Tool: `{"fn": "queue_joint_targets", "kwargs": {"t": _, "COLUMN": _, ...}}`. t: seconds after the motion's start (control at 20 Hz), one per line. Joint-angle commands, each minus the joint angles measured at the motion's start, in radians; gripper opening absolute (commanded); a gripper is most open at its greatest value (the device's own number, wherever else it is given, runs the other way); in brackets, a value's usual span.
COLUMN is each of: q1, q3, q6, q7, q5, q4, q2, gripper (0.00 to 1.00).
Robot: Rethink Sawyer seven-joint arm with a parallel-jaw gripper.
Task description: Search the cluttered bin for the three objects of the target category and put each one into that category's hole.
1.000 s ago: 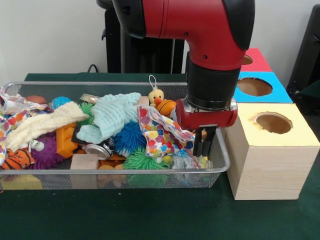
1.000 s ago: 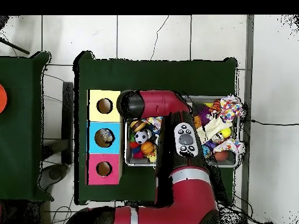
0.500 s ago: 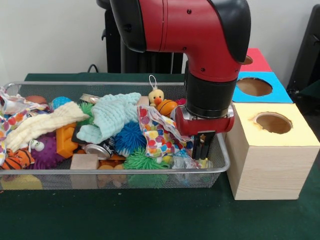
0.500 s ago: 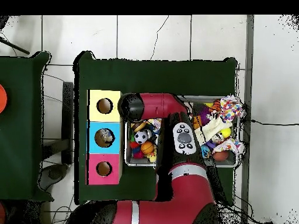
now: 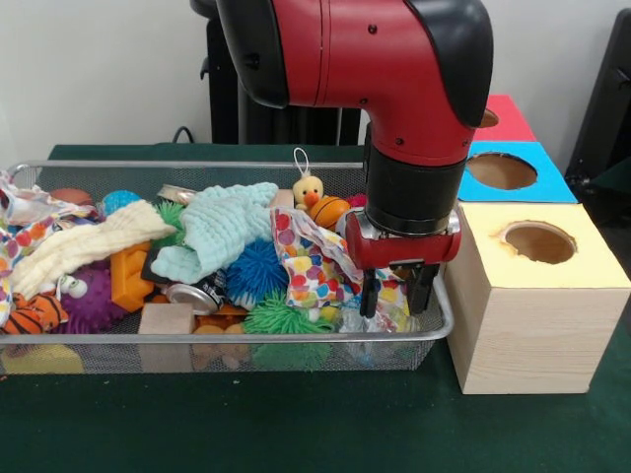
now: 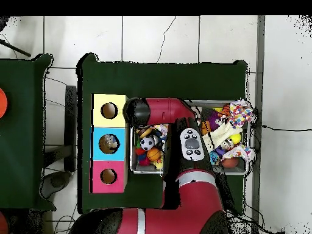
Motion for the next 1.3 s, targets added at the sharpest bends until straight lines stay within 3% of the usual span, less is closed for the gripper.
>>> {"fn": "queue_joint_targets", "kwargs": {"t": 0.05, "q1": -0.016, "q3": 0.023, "q6": -0.009, "q7": 0.113, "q5": 0.007, "q4": 0.020, "q2": 0.039, "gripper": 1.00}}
{"fn": "queue_joint_targets", "kwargs": {"t": 0.4, "q1": -0.022, "q3": 0.022, "q6": -0.018, "q7": 0.101, "q5": -0.002, "q4": 0.003, "q2": 0.063, "gripper": 1.00}}
{"fn": "queue_joint_targets", "kwargs": {"t": 0.8, "q1": -0.025, "q3": 0.018, "q6": -0.068, "q7": 0.088, "q5": -0.027, "q4": -0.088, "q2": 0.167, "gripper": 1.00}}
{"fn": "queue_joint_targets", "kwargs": {"t": 1.3, "q1": -0.025, "q3": 0.016, "q6": -0.069, "q7": 0.090, "q5": -0.025, "q4": -0.104, "q2": 0.181, "gripper": 1.00}}
